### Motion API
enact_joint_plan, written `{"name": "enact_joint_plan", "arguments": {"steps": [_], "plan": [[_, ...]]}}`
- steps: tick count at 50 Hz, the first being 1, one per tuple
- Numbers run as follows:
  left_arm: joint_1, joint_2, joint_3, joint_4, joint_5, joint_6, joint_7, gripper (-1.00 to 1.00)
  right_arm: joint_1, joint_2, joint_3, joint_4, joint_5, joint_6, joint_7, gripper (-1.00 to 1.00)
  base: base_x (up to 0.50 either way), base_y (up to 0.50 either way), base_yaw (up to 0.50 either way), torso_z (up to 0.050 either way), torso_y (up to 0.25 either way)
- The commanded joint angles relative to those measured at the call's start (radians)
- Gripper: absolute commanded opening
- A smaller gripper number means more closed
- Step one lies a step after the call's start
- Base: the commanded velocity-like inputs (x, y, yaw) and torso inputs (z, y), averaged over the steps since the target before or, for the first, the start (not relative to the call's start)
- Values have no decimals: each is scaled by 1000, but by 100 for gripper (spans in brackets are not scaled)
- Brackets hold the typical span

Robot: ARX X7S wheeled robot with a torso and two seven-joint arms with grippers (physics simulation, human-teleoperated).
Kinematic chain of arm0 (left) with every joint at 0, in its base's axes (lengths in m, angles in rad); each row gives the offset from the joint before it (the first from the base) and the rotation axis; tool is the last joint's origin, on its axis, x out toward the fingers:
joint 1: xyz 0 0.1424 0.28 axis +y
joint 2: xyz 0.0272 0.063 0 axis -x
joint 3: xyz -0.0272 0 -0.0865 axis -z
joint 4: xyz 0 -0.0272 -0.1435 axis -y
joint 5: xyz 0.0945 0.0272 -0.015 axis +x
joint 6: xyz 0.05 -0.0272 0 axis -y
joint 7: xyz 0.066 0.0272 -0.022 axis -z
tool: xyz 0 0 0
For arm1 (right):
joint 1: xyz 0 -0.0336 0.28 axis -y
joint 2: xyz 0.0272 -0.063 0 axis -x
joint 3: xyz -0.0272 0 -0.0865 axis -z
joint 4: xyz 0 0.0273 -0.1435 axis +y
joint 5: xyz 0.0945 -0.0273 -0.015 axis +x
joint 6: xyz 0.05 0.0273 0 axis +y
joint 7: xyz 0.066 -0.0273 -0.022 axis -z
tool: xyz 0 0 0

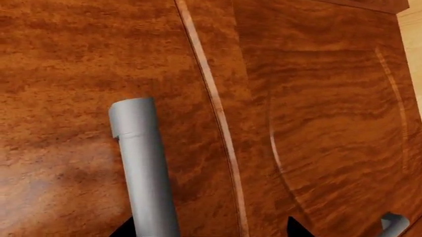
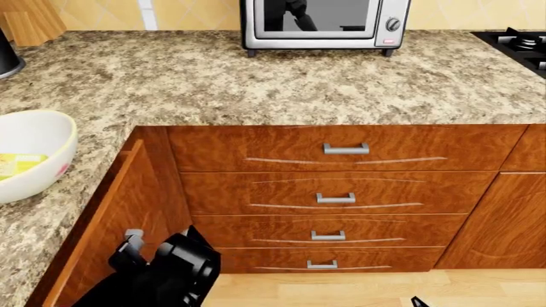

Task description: Place the bar in the bowl and close the drawer.

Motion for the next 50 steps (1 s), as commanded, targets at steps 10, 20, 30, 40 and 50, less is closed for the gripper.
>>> {"name": "enact_joint_plan", "arguments": {"steps": [10,20,30,40,50], "plan": [[50,-7,-605,-58,778,-70,159,100,-2,-4,4,0,-9,-10,7,100,0,0,0,0,0],[54,-19,-787,-58,993,-67,217,100,-1,-5,5,-1,-15,-14,8,100,0,0,0,0,0],[55,-39,-851,-58,1051,-67,238,100,-4,-7,9,-1,-22,-23,6,100,0,0,0,0,0],[48,-62,-875,-58,1069,-71,212,100,-5,-9,15,-1,-29,-25,9,100,0,0,0,0,0],[48,-79,-886,-58,1074,-74,173,100,-1,-12,15,-1,-37,-23,13,100,0,0,0,0,0]]}}
